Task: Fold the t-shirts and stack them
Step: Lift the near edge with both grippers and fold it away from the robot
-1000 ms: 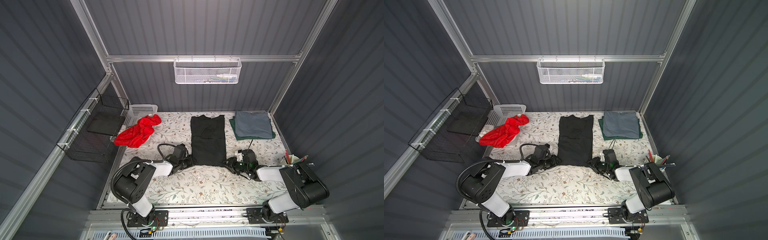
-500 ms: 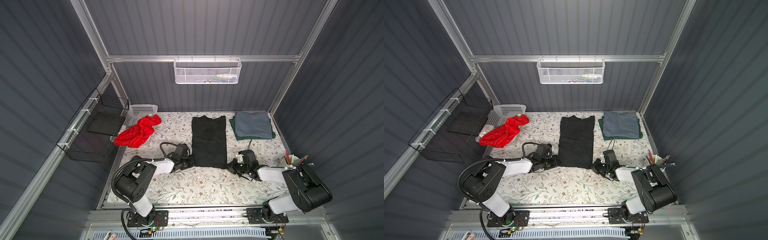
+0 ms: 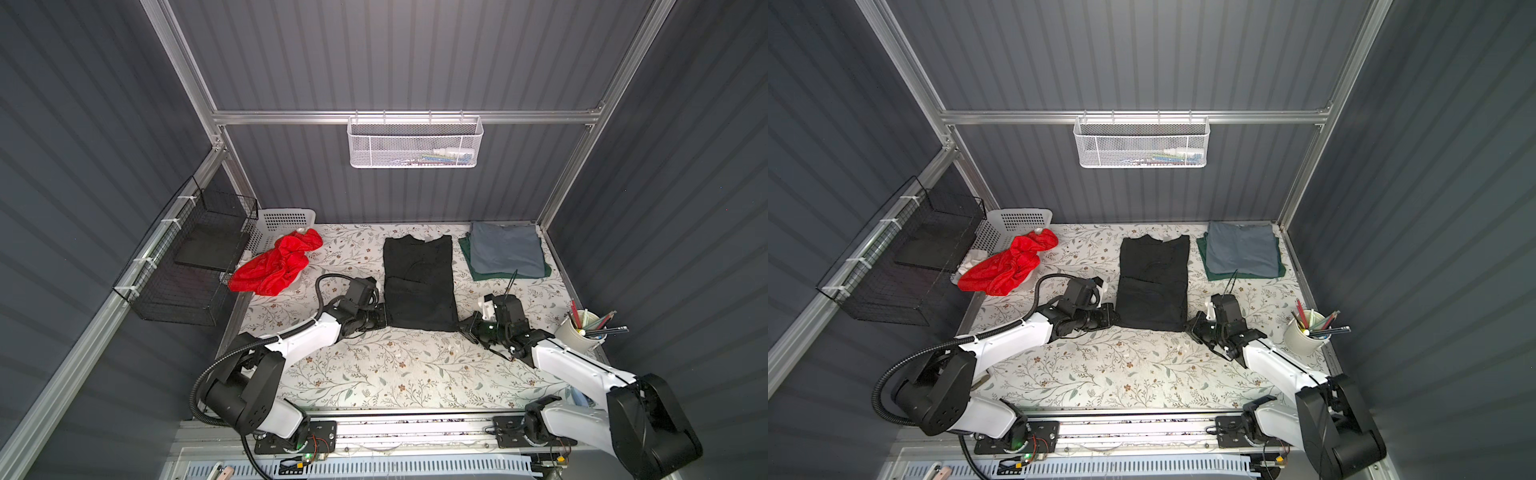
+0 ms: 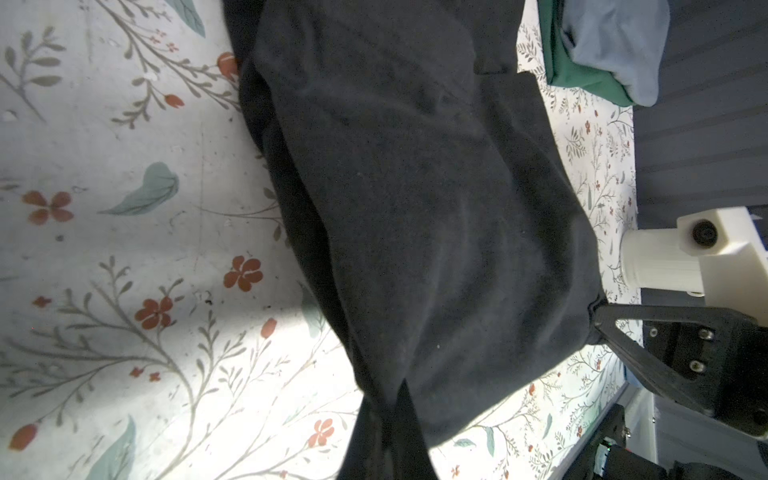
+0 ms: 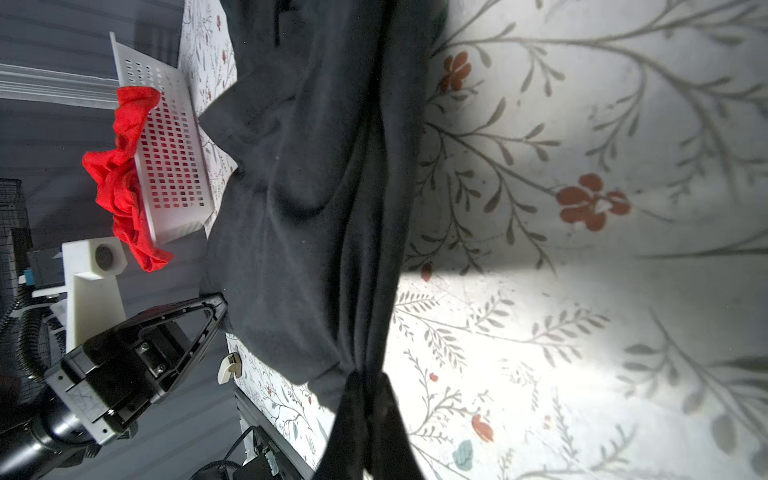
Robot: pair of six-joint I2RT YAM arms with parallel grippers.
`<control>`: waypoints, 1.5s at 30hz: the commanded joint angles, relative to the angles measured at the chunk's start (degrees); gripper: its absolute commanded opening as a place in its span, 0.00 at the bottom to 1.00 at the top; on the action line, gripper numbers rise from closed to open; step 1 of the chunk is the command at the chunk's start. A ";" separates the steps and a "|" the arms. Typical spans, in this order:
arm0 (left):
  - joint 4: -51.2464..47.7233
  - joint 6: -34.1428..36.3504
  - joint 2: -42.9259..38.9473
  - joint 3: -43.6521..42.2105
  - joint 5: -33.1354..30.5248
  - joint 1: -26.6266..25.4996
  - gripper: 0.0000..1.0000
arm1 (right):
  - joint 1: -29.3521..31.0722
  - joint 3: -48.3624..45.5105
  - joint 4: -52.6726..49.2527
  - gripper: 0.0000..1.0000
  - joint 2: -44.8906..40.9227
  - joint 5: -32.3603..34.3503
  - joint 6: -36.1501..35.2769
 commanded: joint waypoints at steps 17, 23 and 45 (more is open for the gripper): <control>-8.91 1.25 -14.22 3.57 0.06 -0.69 0.00 | 3.90 9.09 -20.33 0.00 -16.02 5.52 -2.07; -10.32 -0.34 -19.71 2.32 -0.20 -1.64 0.00 | 8.32 9.92 -24.80 0.00 -20.16 10.51 -1.12; -15.98 -1.54 -23.36 5.23 -5.39 -3.16 0.00 | 10.47 20.60 -30.08 0.00 -14.83 12.54 -4.58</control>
